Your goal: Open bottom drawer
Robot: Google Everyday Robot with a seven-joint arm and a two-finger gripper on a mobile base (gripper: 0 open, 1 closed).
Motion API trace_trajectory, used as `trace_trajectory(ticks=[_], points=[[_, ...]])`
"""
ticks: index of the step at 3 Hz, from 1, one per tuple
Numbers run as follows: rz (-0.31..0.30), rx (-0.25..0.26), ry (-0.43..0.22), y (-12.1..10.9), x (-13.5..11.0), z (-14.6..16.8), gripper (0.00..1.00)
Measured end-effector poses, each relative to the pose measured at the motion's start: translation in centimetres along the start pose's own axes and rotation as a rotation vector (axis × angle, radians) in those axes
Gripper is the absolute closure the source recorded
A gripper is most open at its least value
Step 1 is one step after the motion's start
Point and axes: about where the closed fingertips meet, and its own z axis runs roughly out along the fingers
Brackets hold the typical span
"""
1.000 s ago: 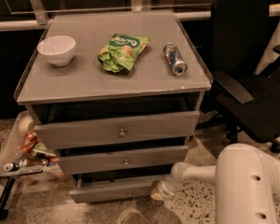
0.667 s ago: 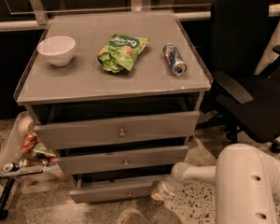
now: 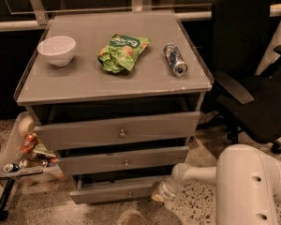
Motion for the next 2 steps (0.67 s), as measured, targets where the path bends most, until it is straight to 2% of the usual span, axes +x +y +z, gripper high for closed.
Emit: trace_trajectory(ticks=[1, 2], points=[[0.0, 0.0, 0.0, 0.0, 0.0, 0.0, 0.12], [-0.017, -0.013, -0.009, 0.38, -0.04, 0.93, 0.0]])
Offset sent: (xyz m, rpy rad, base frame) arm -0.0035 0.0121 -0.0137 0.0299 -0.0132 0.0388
